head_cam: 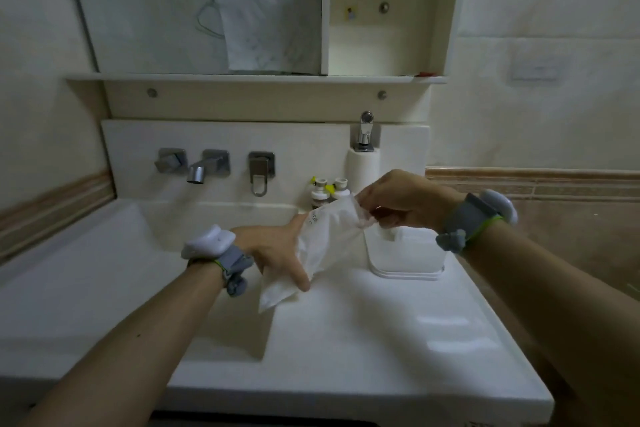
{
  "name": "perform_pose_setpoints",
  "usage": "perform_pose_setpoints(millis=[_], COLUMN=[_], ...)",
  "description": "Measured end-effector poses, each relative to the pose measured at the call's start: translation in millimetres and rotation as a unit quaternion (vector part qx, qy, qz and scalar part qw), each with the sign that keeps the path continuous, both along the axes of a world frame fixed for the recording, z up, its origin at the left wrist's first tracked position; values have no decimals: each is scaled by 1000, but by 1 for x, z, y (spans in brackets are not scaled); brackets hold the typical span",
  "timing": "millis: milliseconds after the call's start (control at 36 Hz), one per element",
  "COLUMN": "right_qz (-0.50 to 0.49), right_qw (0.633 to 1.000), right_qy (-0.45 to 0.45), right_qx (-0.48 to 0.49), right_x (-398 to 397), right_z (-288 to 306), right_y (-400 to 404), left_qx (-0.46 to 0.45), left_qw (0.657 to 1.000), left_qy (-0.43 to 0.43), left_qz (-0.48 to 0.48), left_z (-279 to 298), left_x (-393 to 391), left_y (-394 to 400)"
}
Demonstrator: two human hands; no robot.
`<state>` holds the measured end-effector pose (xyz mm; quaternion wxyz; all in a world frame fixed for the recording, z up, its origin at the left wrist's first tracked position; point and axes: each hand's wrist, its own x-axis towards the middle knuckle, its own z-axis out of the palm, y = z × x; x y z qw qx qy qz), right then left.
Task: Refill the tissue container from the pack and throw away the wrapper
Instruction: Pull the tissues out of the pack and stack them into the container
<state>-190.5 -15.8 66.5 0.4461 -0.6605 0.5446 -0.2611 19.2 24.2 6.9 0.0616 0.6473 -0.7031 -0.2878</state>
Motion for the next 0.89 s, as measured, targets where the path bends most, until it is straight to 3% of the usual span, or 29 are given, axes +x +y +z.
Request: perform_pose_setpoints(millis=[111, 222, 306, 694, 889], right_qz=[77, 148, 171, 240, 204], right_qw=[977, 876, 820, 824, 778], right_qy=[163, 386, 450, 454, 456], right_qx=[-116, -249, -309, -241, -380], right_x=[-2, 2, 3, 12, 20], right_z=[-1, -8, -17, -26, -39], right_y=[7, 11, 15, 31, 35], left_qx=[-30, -26, -17, 0, 2], left_qw=[999, 999, 998, 986, 977], left_qy=[-15, 17, 47, 162, 207], left_qz=[-31, -33, -31, 32, 47], left_z=[0, -2, -2, -4, -1], left_x=[6, 9, 10, 12, 14], left_y=[4, 4, 4, -2, 0])
